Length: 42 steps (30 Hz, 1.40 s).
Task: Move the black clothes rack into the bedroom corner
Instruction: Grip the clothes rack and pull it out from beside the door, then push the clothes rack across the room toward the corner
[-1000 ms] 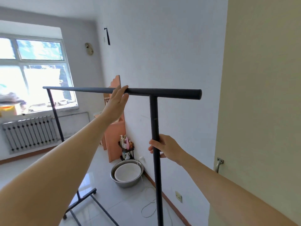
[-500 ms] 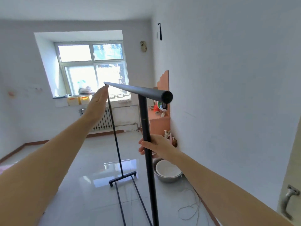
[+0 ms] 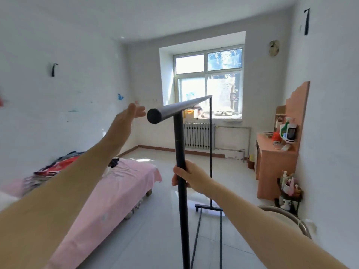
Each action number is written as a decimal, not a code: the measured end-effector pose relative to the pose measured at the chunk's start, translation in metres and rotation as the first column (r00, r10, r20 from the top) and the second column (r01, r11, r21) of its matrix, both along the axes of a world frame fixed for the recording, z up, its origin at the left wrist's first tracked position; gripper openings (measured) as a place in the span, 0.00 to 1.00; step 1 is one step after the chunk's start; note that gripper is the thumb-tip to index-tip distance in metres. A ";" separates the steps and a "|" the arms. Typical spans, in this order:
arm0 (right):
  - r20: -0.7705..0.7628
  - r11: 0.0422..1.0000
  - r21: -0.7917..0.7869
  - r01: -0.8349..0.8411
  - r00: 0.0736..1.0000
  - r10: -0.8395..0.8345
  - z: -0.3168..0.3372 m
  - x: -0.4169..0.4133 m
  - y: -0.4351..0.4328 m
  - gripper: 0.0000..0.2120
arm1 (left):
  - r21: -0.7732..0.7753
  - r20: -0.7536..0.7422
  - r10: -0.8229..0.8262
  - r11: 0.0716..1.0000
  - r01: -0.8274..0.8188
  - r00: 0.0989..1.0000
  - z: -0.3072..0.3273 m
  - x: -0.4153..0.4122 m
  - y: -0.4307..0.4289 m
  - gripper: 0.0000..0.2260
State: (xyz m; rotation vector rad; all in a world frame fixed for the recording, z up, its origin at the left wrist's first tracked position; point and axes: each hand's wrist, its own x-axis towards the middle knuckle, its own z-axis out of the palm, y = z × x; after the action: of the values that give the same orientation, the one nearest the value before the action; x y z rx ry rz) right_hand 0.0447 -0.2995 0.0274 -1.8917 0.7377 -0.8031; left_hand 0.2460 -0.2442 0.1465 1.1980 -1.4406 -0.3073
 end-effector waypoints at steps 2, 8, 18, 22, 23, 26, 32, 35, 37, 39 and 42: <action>0.025 0.999 0.010 -0.033 0.999 0.033 -0.003 0.008 -0.004 0.03 | 0.006 -0.078 0.011 1.000 -0.010 0.997 0.007 0.000 0.021 0.21; 0.090 0.994 0.050 -0.096 0.992 0.091 -0.005 0.027 -0.010 0.07 | 0.018 -0.169 0.167 0.986 -0.167 0.971 0.017 -0.011 0.092 0.24; 0.087 0.982 0.015 -0.188 0.979 0.186 -0.002 0.092 -0.010 0.07 | 0.104 0.119 0.442 0.885 -0.454 0.889 0.075 -0.042 0.140 0.22; 0.072 0.987 -0.010 -0.160 0.984 0.160 -0.004 0.121 -0.015 0.07 | -0.033 0.696 0.540 0.683 -0.730 0.473 0.075 -0.034 0.125 0.14; 0.060 0.985 -0.006 -0.172 0.983 0.172 -0.005 0.127 -0.016 0.07 | -0.057 0.764 0.519 0.648 -0.760 0.384 0.072 -0.031 0.121 0.13; 0.072 0.979 -0.003 -0.205 0.976 0.205 -0.007 0.139 -0.020 0.08 | -0.055 0.792 0.516 0.593 -0.804 0.326 0.062 -0.019 0.109 0.12; 0.100 0.970 -0.025 -0.240 0.965 0.242 -0.012 0.138 -0.043 0.05 | 0.044 0.768 0.446 0.679 -0.733 0.460 0.060 0.005 0.076 0.10; 0.128 0.976 -0.017 -0.217 0.968 0.217 -0.012 0.137 -0.061 0.07 | 0.075 0.779 0.390 0.720 -0.690 0.491 0.066 0.008 0.053 0.11; 0.114 0.982 0.004 -0.190 0.976 0.188 -0.011 0.137 -0.072 0.08 | 0.081 0.767 0.380 0.742 -0.665 0.517 0.065 0.010 0.038 0.10; 0.110 0.988 0.023 -0.153 0.983 0.150 -0.010 0.139 -0.086 0.06 | 0.065 0.757 0.393 0.750 -0.659 0.522 0.064 0.013 0.021 0.10; 0.117 0.994 0.014 -0.109 0.987 0.106 -0.012 0.142 -0.105 0.04 | 0.032 0.749 0.413 0.759 -0.651 0.518 0.062 0.019 -0.005 0.12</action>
State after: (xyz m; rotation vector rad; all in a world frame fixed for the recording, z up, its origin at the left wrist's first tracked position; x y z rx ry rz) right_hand 0.1863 -0.4044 0.0157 -1.8332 0.5652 -0.8268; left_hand 0.2654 -0.2494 0.2086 2.1299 -1.5739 0.4602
